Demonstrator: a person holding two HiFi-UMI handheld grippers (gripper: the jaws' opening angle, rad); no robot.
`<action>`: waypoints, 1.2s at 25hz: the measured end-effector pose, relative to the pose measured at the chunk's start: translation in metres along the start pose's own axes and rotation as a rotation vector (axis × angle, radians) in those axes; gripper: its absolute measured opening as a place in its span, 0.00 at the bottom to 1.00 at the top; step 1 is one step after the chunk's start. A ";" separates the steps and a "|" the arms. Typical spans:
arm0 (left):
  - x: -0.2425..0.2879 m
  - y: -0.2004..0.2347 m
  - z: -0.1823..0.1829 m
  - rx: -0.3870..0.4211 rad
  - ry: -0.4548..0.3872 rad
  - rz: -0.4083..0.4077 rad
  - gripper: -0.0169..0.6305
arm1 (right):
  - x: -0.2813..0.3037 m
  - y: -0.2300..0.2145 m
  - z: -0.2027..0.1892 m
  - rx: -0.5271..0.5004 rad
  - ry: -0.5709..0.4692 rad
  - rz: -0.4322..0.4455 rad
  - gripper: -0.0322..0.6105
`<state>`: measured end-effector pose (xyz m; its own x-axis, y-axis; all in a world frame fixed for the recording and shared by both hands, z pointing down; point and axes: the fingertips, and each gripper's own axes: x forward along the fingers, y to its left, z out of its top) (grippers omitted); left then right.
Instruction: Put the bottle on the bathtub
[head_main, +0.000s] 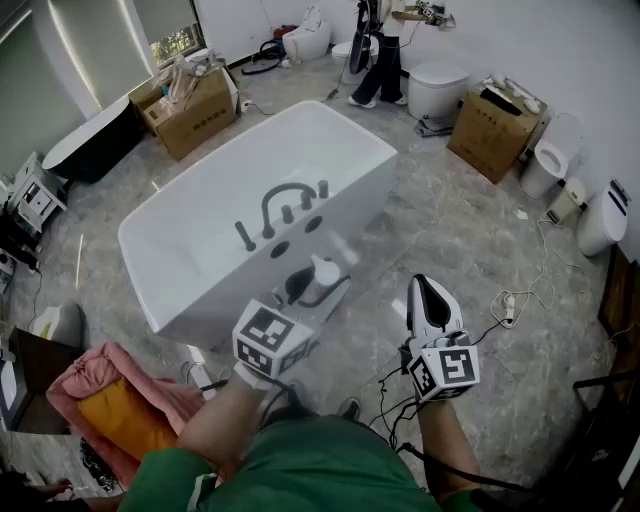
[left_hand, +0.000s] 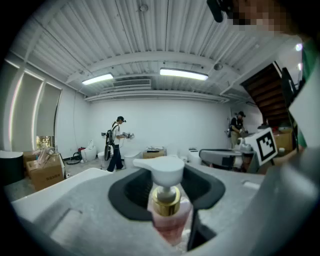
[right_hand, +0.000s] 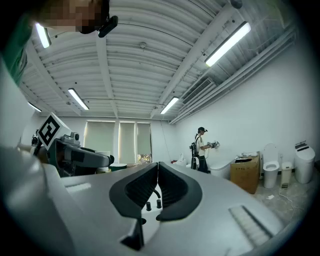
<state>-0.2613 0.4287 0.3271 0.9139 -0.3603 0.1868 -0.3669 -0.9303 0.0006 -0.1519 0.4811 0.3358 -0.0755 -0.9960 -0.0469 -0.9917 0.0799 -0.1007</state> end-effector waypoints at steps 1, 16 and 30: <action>0.001 -0.001 0.000 0.009 0.001 0.003 0.29 | -0.001 0.000 0.000 -0.002 0.001 0.001 0.06; 0.009 0.001 0.024 0.022 -0.013 0.139 0.29 | -0.032 -0.037 0.021 0.035 -0.040 -0.009 0.06; 0.046 0.063 0.020 -0.024 -0.031 0.116 0.29 | 0.021 -0.065 -0.004 0.091 0.003 -0.034 0.13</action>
<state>-0.2387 0.3520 0.3160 0.8701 -0.4674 0.1563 -0.4738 -0.8806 0.0049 -0.0895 0.4553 0.3450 -0.0421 -0.9984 -0.0385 -0.9803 0.0487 -0.1915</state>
